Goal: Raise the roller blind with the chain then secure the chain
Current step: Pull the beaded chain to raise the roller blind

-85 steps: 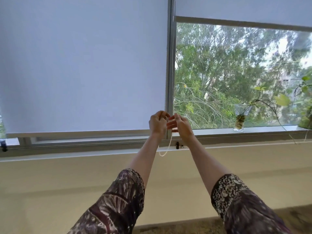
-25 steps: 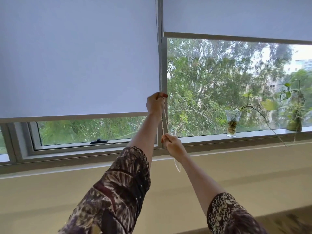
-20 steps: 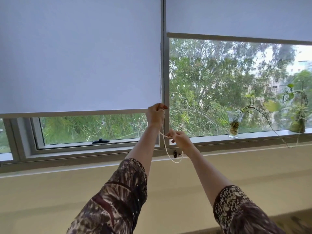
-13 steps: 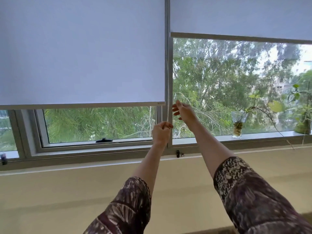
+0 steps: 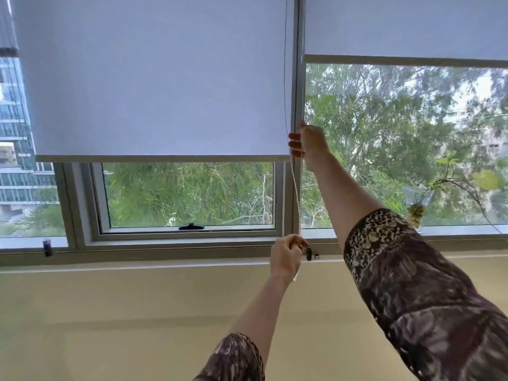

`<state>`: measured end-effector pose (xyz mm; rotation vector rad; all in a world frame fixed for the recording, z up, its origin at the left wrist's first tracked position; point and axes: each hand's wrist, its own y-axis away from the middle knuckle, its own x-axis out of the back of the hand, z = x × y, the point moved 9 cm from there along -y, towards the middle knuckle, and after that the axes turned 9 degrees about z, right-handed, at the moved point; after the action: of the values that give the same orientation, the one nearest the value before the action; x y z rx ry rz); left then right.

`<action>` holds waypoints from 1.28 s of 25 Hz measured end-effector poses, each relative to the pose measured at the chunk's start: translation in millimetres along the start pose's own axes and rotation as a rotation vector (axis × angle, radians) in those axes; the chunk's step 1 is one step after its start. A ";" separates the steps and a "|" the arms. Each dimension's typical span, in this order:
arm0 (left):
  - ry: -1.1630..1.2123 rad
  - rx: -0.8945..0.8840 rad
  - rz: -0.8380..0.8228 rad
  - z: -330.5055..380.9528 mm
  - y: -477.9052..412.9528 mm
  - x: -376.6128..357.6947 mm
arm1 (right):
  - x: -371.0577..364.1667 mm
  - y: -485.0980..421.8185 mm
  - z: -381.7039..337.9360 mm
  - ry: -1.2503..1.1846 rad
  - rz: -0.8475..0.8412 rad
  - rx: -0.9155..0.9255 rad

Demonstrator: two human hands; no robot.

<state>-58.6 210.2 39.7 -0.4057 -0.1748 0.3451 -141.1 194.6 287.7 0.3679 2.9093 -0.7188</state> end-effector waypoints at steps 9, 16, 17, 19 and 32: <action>-0.048 0.081 -0.267 -8.3 -8.2 1.1 | 23.9 16.6 -2.2 0.071 0.087 0.294; -0.143 0.021 -0.181 50.2 -46.9 11.7 | 43.1 28.6 23.8 0.185 0.111 0.355; -0.123 0.001 -0.150 63.0 -52.0 13.9 | 44.6 31.0 30.9 0.193 0.107 0.349; -0.066 -0.025 -0.121 86.2 -57.9 15.5 | 48.1 35.4 45.8 0.214 0.111 0.332; 0.366 0.004 -0.058 183.7 -83.8 5.7 | 51.8 73.2 119.7 0.333 0.046 0.253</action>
<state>-71.7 205.3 241.1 -0.4516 0.1708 0.2093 -164.6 211.6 141.0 0.6351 3.1033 -1.1211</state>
